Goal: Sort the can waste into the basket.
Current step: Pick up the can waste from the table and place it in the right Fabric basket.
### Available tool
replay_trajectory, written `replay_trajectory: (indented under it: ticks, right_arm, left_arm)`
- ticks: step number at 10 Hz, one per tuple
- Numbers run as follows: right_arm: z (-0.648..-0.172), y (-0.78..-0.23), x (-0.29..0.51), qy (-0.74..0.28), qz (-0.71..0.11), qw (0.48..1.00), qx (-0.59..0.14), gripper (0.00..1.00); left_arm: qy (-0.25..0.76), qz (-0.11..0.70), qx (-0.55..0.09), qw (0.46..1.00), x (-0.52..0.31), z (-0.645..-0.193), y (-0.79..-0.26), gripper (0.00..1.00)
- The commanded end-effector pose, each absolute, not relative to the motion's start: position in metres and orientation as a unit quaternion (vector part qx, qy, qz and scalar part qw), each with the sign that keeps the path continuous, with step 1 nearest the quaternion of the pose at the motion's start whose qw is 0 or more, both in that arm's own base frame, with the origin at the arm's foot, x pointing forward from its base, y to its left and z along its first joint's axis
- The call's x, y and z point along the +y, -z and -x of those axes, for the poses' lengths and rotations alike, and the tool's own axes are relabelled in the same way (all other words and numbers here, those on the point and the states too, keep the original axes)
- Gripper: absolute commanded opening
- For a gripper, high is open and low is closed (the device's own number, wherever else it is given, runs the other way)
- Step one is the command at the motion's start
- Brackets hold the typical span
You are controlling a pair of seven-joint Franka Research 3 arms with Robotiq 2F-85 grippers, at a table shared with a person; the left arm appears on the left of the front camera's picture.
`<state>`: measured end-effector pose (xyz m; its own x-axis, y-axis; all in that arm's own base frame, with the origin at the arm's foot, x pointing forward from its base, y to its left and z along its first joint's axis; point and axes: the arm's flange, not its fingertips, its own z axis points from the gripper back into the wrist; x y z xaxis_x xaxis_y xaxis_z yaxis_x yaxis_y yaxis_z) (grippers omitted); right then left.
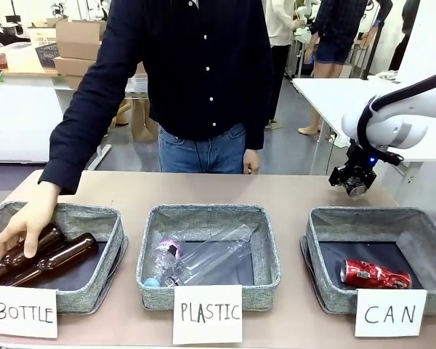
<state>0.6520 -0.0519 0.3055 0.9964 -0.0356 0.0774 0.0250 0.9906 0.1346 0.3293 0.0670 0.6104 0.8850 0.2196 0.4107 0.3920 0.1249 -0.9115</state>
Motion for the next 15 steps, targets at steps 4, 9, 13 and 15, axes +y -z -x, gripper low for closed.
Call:
replay_trajectory:
  ticks: [4, 9, 13, 15]
  right_arm:
    - [-0.572, -0.444, -0.038, 0.017, -0.086, 0.995, -0.038, 0.0]
    - [-0.389, -0.502, -0.045, -0.076, -0.102, 0.991, 0.045, 0.0]
    - [-0.376, -0.509, -0.041, -0.058, -0.11, 0.991, 0.055, 0.0]
    - [-0.371, -0.474, -0.025, -0.165, -0.077, 0.981, 0.071, 0.0]
  left_arm:
    - [0.06, 0.666, -0.232, 0.706, 0.065, -0.328, -0.613, 1.0]
    - [0.06, 0.666, -0.232, 0.706, 0.065, -0.328, -0.613, 1.0]
    - [0.06, 0.666, -0.232, 0.706, 0.065, -0.328, -0.613, 1.0]
    - [0.06, 0.666, -0.232, 0.706, 0.065, -0.328, -0.613, 1.0]
